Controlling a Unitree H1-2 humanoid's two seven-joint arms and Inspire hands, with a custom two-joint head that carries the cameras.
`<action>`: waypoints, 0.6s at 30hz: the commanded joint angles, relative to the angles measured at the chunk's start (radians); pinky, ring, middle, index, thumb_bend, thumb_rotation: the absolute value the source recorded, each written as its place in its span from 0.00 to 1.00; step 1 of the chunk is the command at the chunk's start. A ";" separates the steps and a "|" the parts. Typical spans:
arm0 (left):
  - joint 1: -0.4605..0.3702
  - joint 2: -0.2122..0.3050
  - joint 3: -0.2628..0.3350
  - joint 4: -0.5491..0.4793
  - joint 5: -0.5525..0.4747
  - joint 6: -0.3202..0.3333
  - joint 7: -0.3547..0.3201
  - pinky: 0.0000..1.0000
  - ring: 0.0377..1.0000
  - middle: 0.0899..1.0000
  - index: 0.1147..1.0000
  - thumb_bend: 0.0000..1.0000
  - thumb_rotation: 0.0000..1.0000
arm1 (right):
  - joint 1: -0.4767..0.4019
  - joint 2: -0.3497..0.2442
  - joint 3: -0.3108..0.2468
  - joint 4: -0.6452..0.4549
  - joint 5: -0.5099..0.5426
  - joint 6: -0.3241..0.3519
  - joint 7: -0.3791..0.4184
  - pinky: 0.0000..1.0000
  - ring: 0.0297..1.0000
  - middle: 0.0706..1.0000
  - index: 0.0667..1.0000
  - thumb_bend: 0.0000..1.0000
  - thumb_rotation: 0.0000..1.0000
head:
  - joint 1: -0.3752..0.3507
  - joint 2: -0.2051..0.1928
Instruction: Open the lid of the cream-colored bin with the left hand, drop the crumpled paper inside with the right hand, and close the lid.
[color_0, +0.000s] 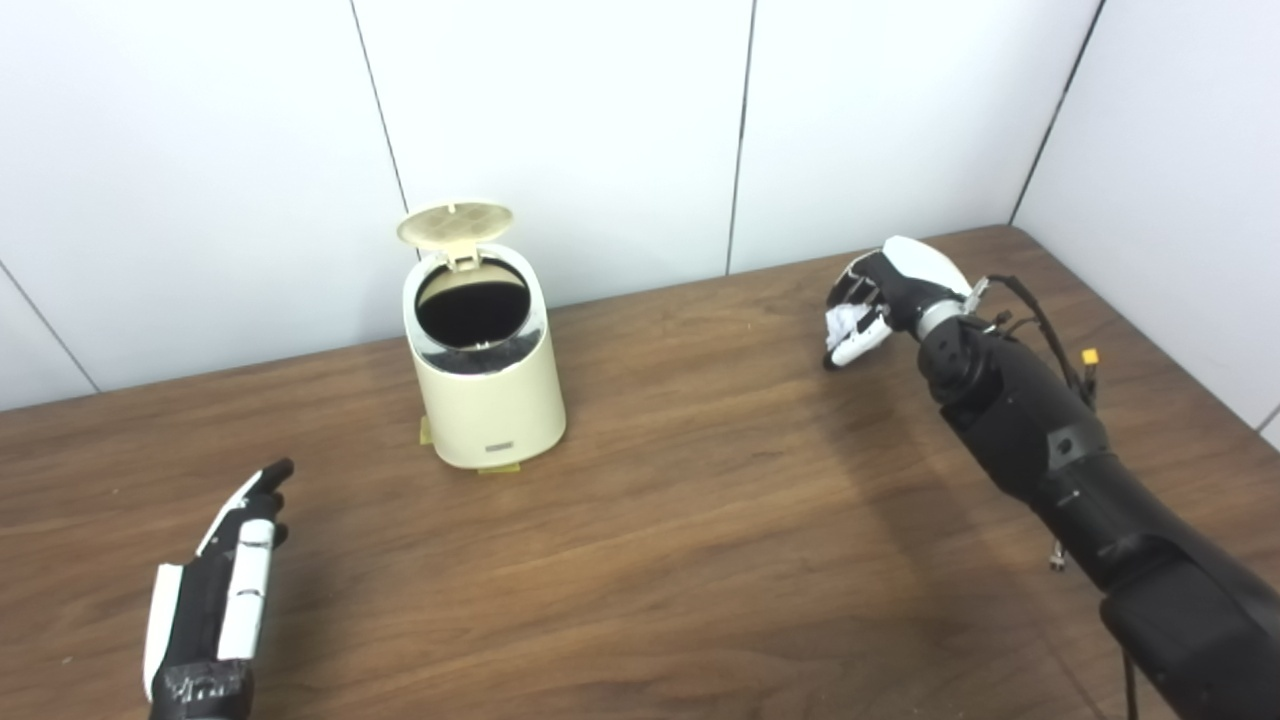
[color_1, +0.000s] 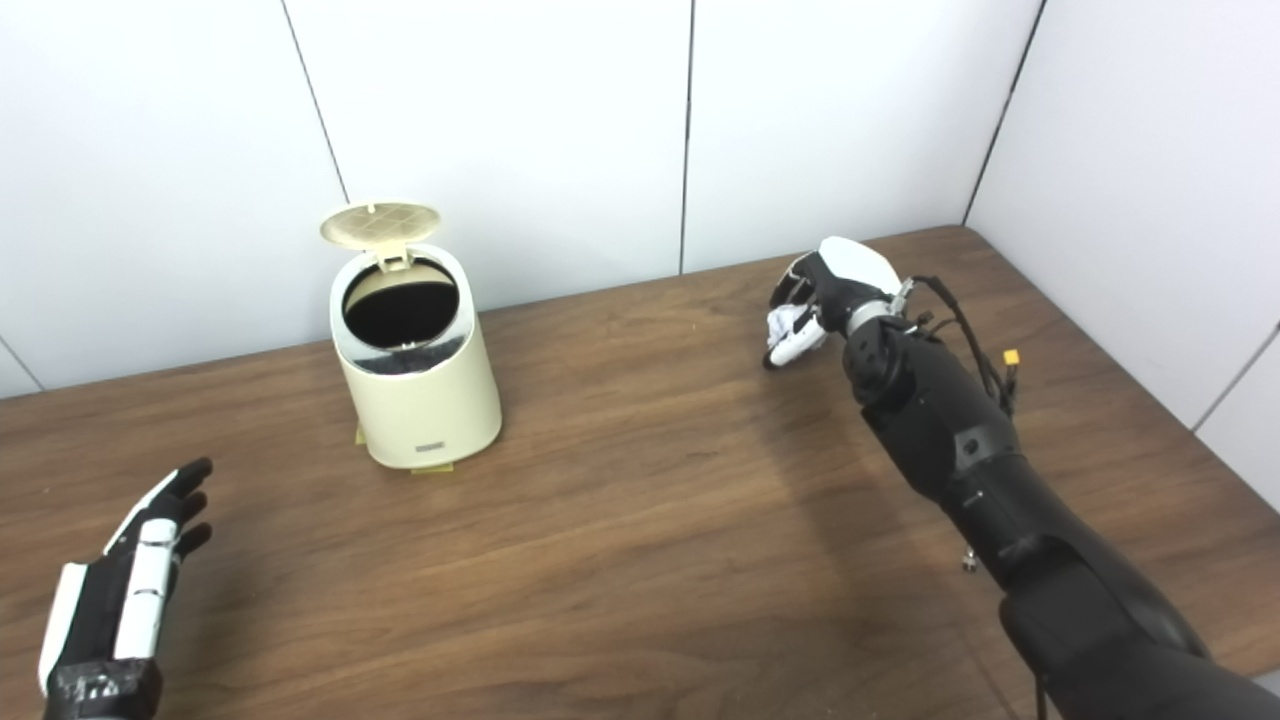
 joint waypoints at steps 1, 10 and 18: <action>-0.027 -0.006 0.004 -0.011 -0.007 -0.058 0.013 0.89 0.93 0.92 0.89 0.48 1.00 | -0.035 -0.027 -0.021 -0.037 -0.014 -0.012 -0.031 0.42 0.41 0.46 0.46 0.52 0.00 | 0.001 0.001; -0.036 -0.022 0.010 -0.004 -0.021 -0.071 0.015 0.90 0.92 0.91 0.87 0.47 1.00 | -0.035 -0.038 -0.026 -0.003 -0.006 -0.021 -0.024 0.42 0.39 0.46 0.47 0.52 0.00 | 0.008 0.004; -0.040 -0.023 0.016 -0.014 -0.019 -0.059 0.014 0.91 0.91 0.90 0.86 0.46 1.00 | -0.025 -0.030 -0.036 -0.054 -0.011 -0.040 -0.046 0.39 0.38 0.45 0.48 0.52 0.00 | 0.020 0.004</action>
